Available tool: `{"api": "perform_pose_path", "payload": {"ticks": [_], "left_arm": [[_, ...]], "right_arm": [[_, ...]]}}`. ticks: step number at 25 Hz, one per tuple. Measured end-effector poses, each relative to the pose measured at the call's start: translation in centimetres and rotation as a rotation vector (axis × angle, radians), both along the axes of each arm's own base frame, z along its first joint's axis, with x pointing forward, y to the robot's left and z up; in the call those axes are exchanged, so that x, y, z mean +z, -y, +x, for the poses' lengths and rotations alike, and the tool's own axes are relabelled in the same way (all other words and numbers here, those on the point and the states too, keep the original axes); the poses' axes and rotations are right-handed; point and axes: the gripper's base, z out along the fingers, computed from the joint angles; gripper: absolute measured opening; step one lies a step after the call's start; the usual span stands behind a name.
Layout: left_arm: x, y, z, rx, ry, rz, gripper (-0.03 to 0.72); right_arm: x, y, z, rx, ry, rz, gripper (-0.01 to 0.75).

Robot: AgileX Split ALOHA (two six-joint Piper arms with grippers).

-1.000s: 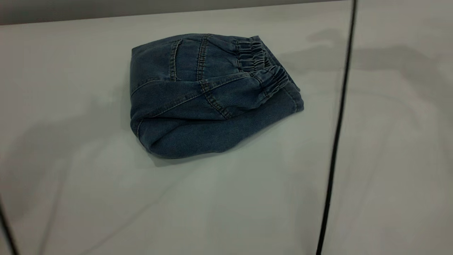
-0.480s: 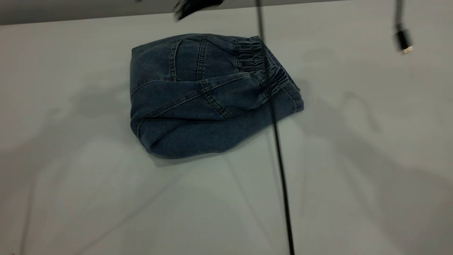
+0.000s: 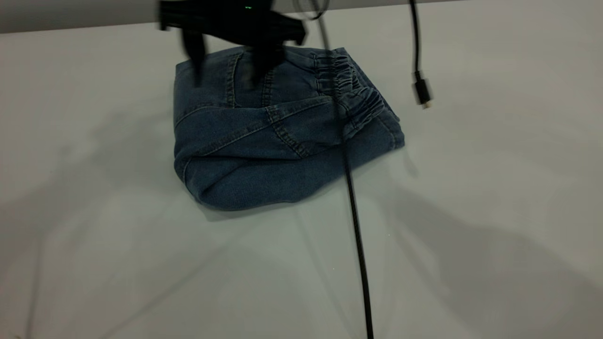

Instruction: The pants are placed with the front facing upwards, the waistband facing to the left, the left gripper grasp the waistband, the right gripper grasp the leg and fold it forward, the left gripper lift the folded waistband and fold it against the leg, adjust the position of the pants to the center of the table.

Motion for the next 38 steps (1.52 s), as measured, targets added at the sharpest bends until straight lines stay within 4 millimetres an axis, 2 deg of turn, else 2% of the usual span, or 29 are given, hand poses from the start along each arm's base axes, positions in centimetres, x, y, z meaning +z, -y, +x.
{"api": "perform_pose_path", "payload": {"ticks": [2,5,7,10,16,28,34,38], "left_arm": [[0.0,0.0,0.0,0.000,0.000,0.000,0.591],[0.0,0.0,0.0,-0.002,-0.003,0.001,0.591],[0.0,0.0,0.0,-0.002,-0.003,0.001,0.591],[0.0,0.0,0.0,-0.003,-0.003,0.000,0.591],[0.1,0.1,-0.1,-0.007,-0.004,-0.013,0.591],[0.1,0.2,-0.1,-0.014,-0.005,-0.028,0.591],[0.1,0.2,-0.2,-0.016,-0.005,-0.026,0.591],[0.1,0.2,-0.2,-0.016,-0.005,-0.026,0.591]], "right_arm": [[-0.5,0.5,0.5,-0.042,0.024,-0.054,0.462],[-2.5,1.0,0.8,-0.066,0.024,-0.129,0.453],[-4.2,1.3,0.5,-0.054,-0.018,-0.188,0.440],[-5.0,1.6,0.2,-0.045,-0.058,-0.218,0.420],[-5.1,2.0,-0.4,-0.051,-0.124,-0.268,0.412],[-5.2,3.2,-0.5,-0.373,-0.274,-0.274,0.412],[-5.2,3.1,-0.7,-0.427,-0.320,-0.252,0.411],[-3.7,3.6,-0.9,-0.386,-0.302,-0.308,0.410]]}}
